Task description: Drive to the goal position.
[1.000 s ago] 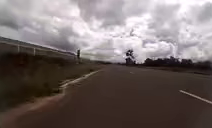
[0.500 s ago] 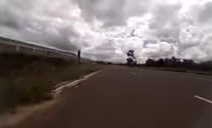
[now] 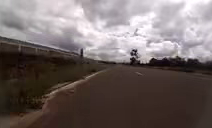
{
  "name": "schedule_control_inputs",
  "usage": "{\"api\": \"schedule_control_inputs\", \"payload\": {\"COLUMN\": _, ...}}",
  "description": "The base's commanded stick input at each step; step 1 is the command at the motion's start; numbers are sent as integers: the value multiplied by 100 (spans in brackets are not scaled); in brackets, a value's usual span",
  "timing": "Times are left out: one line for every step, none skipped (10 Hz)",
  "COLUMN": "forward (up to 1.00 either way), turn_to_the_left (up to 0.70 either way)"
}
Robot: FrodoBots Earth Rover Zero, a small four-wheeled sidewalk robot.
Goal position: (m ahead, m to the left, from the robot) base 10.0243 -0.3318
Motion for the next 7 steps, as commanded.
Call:
{"api": "schedule_control_inputs", "payload": {"forward": 100, "turn_to_the_left": -22}}
{"api": "schedule_control_inputs", "payload": {"forward": 100, "turn_to_the_left": -8}}
{"api": "schedule_control_inputs", "payload": {"forward": 100, "turn_to_the_left": 0}}
{"api": "schedule_control_inputs", "payload": {"forward": 100, "turn_to_the_left": 0}}
{"api": "schedule_control_inputs", "payload": {"forward": 100, "turn_to_the_left": 0}}
{"api": "schedule_control_inputs", "payload": {"forward": 100, "turn_to_the_left": 0}}
{"api": "schedule_control_inputs", "payload": {"forward": 100, "turn_to_the_left": 0}}
